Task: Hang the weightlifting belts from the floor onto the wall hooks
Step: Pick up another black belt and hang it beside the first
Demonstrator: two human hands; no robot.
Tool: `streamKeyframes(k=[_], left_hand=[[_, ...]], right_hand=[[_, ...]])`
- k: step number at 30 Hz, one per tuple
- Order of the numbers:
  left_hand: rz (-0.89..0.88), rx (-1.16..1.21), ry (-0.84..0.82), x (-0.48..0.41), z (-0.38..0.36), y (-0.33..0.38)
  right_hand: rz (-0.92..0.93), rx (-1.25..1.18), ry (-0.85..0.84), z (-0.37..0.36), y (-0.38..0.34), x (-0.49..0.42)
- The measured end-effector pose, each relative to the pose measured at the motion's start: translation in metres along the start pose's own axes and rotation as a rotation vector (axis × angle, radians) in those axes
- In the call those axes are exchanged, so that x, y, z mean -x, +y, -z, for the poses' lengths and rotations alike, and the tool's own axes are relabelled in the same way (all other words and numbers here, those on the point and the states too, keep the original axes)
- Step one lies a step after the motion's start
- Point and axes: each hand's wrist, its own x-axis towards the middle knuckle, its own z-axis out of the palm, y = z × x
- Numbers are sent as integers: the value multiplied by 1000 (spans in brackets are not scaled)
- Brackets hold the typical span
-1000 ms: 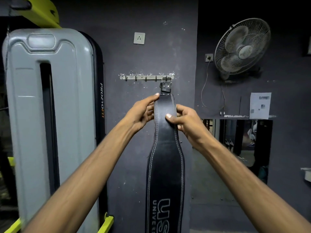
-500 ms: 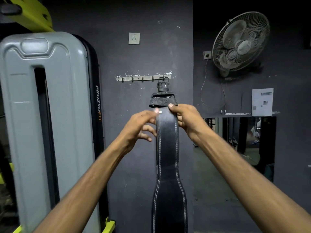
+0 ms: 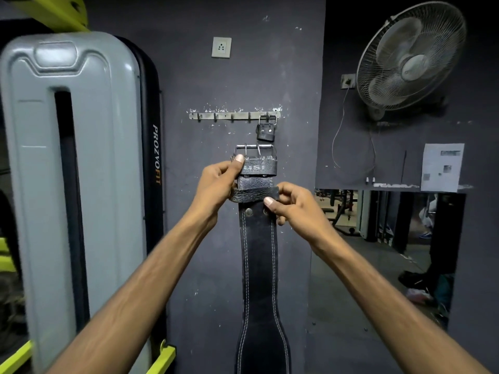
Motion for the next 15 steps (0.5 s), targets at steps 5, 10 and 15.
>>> streamKeyframes(k=[5,10,15], left_hand=[[-91,-40,77,-23,0,-29],[-142,4,82,-58,8,-64],[-155,-12,46,-117,25,-96]], right_hand=[[-19,53,159,-1,17,-32],[151,67,261,-9,38,-87],[252,240,427,-29,75,-145]])
